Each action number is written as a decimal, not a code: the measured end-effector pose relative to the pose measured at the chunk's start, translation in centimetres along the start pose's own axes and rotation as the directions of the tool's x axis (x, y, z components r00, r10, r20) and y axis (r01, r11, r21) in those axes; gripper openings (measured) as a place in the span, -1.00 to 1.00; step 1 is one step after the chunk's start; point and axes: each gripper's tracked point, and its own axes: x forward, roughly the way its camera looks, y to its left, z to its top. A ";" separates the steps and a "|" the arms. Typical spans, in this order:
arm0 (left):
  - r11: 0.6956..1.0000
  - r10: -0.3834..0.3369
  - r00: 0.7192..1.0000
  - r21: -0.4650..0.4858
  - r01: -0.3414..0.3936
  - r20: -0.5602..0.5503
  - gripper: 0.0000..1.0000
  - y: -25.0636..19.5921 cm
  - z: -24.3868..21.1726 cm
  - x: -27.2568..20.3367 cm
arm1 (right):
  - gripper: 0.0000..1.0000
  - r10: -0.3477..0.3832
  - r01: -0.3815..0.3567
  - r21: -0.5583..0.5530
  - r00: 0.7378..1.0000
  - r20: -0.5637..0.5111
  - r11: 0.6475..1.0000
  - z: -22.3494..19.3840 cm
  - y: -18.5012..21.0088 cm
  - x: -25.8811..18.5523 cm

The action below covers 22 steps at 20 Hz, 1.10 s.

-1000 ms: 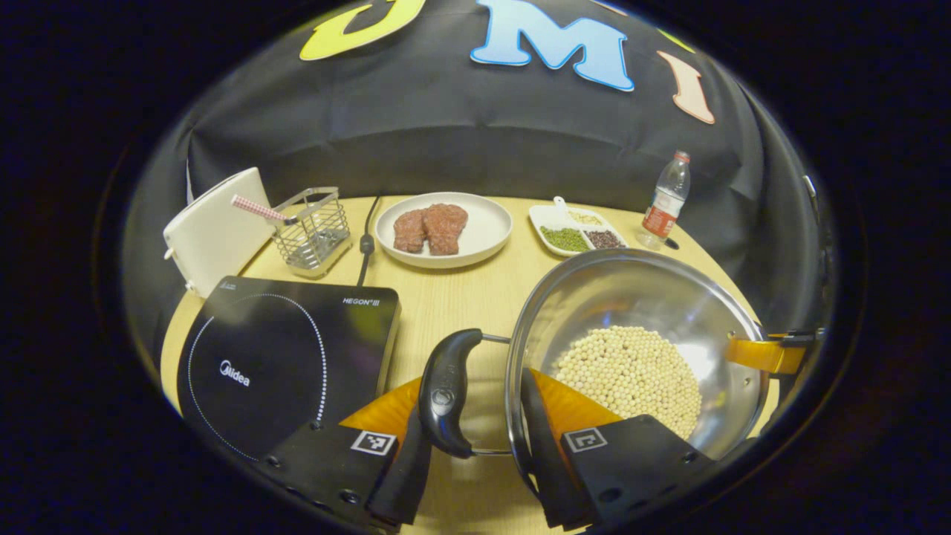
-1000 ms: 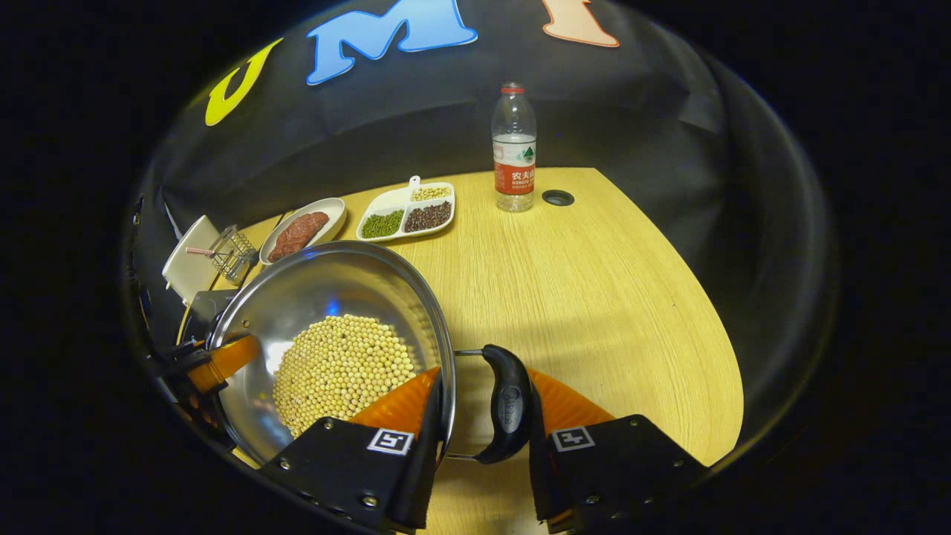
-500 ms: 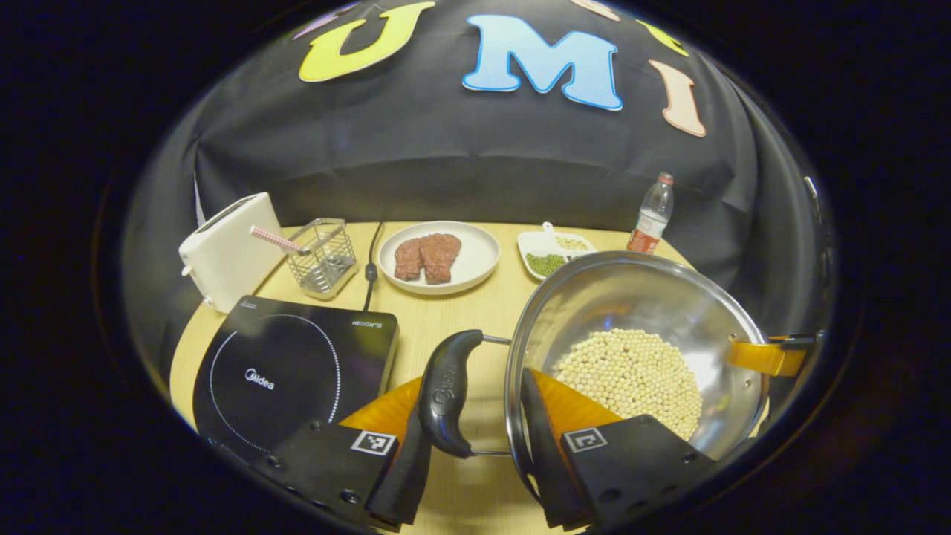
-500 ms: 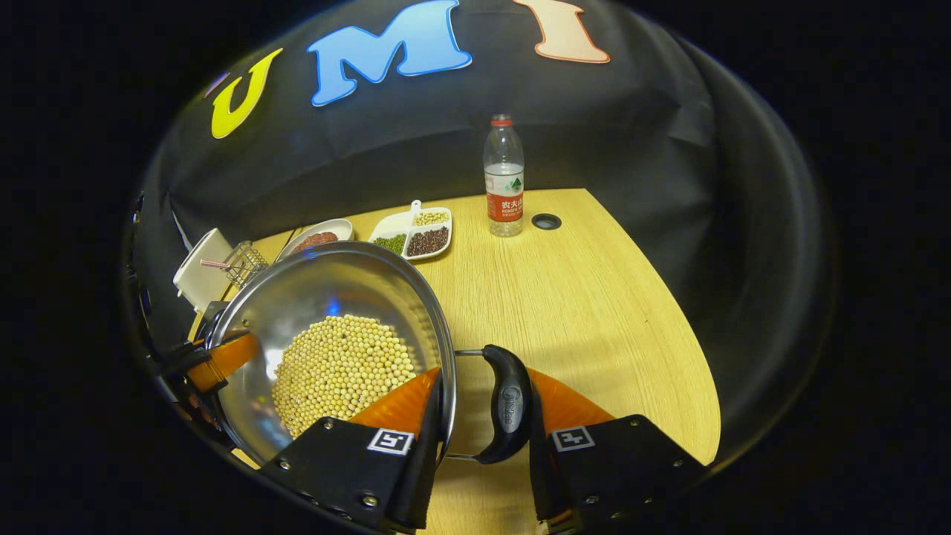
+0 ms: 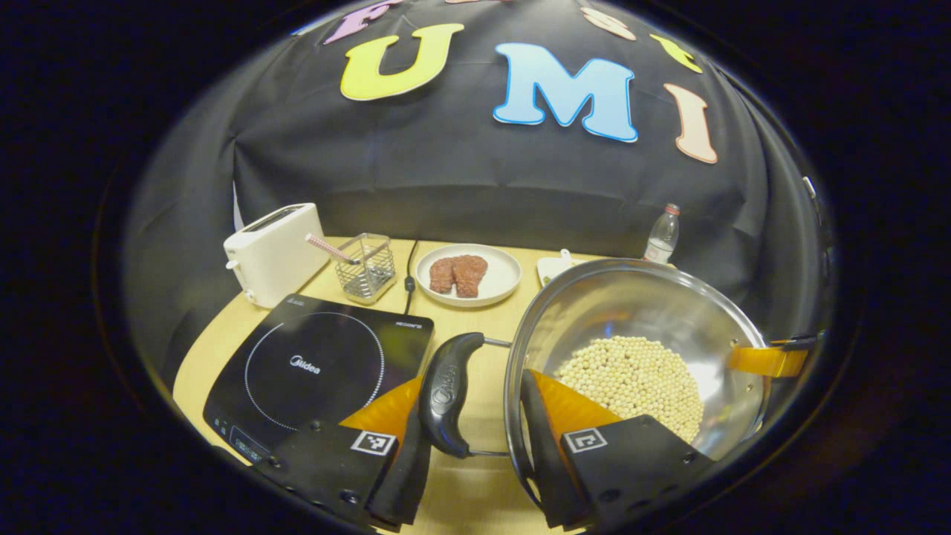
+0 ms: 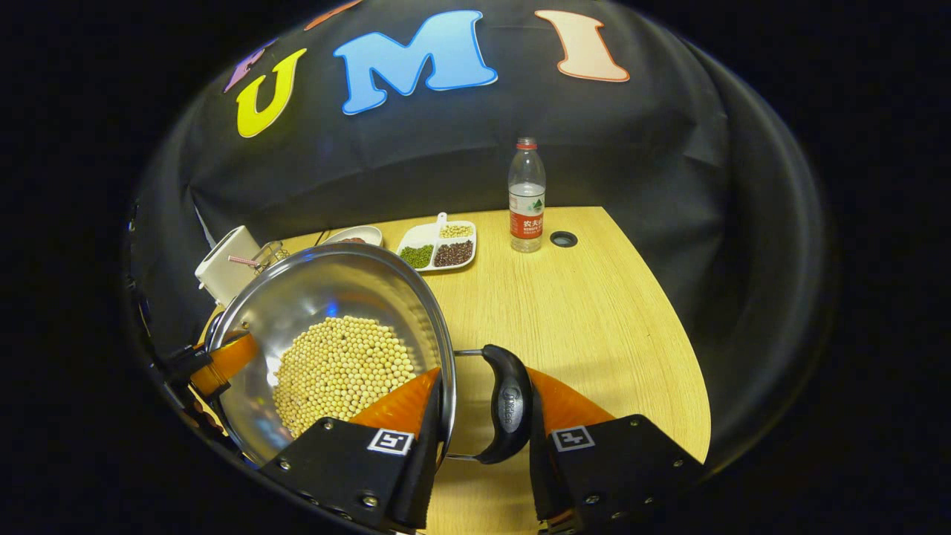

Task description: First push the handle of the pot to place it horizontally, then grasp the pot with both hands and set it on the induction cooktop.

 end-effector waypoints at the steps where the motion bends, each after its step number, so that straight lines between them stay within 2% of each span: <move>1: 1.000 0.003 1.000 -0.001 -0.003 0.008 0.28 0.7 0.3 -0.2 | 0.06 0.003 -0.003 -0.005 1.000 0.000 1.000 0.0 0.7 -0.1; 3: 1.000 0.004 1.000 -0.004 -0.004 0.012 0.28 2.3 0.5 -0.5 | 0.06 0.003 -0.003 -0.005 1.000 -0.002 1.000 0.2 2.4 -0.3; 4: 1.000 0.001 1.000 -0.004 -0.001 0.013 0.35 3.3 0.7 -0.5 | 0.06 0.002 -0.002 -0.005 1.000 0.000 1.000 0.3 3.2 -0.4; 7: 1.000 -0.010 1.000 0.006 0.010 0.010 0.35 6.4 1.3 -0.5 | 0.06 -0.004 0.004 0.007 1.000 -0.005 1.000 0.1 6.2 -0.6; 8: 1.000 -0.014 1.000 0.012 0.013 0.013 0.28 7.4 1.6 -0.5 | 0.06 -0.004 0.004 0.012 1.000 -0.005 1.000 0.0 7.1 -0.5; 10: 1.000 -0.018 1.000 0.014 0.018 0.007 0.35 9.4 1.9 -0.4 | 0.06 -0.010 0.010 0.020 1.000 -0.011 1.000 -0.2 8.9 -0.4; 12: 0.999 -0.026 1.000 0.019 0.026 0.009 0.28 11.4 2.4 -0.3 | 0.06 -0.013 0.013 0.026 1.000 -0.009 1.000 -0.1 10.8 -0.5; 22: 0.998 -0.050 0.999 0.022 0.050 0.002 0.28 19.9 3.0 1.4 | 0.06 -0.037 0.038 0.043 0.999 -0.018 0.998 -0.4 18.6 0.7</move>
